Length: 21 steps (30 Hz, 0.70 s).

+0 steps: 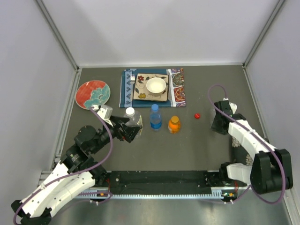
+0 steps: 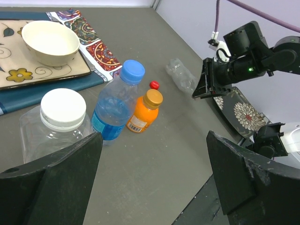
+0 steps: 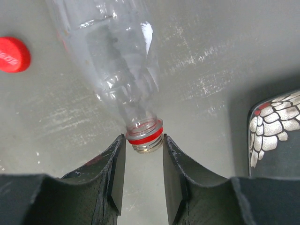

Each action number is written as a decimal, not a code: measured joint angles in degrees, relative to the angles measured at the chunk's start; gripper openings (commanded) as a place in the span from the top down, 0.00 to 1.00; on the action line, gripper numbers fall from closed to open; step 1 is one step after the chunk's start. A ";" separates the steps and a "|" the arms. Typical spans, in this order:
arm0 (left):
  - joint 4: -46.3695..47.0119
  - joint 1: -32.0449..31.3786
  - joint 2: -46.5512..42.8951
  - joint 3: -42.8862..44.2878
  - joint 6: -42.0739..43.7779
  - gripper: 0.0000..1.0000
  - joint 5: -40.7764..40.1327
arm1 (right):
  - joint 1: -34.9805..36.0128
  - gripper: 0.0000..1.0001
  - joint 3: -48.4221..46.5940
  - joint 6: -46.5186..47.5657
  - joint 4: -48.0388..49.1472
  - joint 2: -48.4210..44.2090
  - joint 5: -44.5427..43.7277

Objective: Unscrew the bottle caps

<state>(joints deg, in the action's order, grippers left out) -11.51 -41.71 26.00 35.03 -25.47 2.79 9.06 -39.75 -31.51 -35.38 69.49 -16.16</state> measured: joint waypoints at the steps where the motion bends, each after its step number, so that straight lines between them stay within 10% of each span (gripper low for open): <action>1: 0.00 0.00 0.02 0.00 0.00 0.02 0.00 | 0.00 0.86 -0.02 0.04 -0.22 -1.05 0.09; 21: 0.87 0.00 1.38 0.00 -0.15 0.02 0.96 | -0.09 1.00 -17.53 2.62 -8.92 -6.69 5.31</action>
<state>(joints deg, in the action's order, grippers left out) -10.63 -41.71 27.38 35.03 -25.63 3.75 8.97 -57.28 -28.88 -44.29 62.81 -10.85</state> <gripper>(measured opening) 0.982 0.040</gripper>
